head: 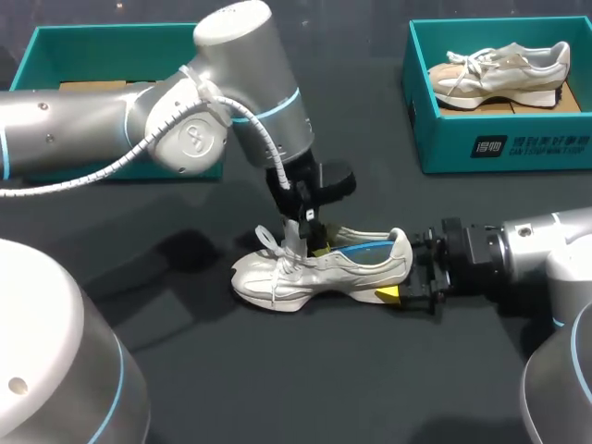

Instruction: Take the shoe out of the shoebox, open the shoe tongue, remove and reinsert the insole, then place the shoe into the shoebox

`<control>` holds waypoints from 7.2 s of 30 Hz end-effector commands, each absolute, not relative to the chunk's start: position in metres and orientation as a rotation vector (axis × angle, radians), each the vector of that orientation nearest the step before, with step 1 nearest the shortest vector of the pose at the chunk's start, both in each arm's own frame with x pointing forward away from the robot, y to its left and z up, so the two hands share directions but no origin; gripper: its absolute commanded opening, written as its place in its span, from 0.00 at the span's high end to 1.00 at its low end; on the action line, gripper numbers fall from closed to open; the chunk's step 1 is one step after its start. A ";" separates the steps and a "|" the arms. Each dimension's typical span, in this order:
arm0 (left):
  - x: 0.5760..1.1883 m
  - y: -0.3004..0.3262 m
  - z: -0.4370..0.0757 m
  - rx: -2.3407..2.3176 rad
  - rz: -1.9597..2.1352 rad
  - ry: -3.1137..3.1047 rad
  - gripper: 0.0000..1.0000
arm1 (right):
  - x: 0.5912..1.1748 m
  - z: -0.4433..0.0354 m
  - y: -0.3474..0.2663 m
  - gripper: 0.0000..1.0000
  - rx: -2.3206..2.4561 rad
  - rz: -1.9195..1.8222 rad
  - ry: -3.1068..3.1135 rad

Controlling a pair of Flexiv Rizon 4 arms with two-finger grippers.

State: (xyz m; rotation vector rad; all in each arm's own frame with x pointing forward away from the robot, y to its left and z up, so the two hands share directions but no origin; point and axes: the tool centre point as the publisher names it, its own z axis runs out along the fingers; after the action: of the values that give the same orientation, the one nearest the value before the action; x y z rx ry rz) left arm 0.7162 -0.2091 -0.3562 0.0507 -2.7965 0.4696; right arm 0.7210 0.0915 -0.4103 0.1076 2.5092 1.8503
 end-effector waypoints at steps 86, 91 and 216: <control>0.737 -0.259 -0.309 0.365 0.877 -2.943 1.00 | 0.719 -0.410 0.091 1.00 0.109 1.845 2.511; 0.740 -0.265 -0.302 0.401 0.910 -2.922 1.00 | 0.719 -0.410 0.091 1.00 0.109 1.845 2.511; 0.650 -0.298 -0.081 0.363 1.528 -2.266 1.00 | 0.719 -0.410 0.091 1.00 0.109 1.845 2.511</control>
State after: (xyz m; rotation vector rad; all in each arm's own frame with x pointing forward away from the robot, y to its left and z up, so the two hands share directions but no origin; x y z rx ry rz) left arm 0.6540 -0.3132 -0.0803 0.3428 -2.3137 1.4382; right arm 0.7198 0.0904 -0.4108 0.1074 2.5086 1.8504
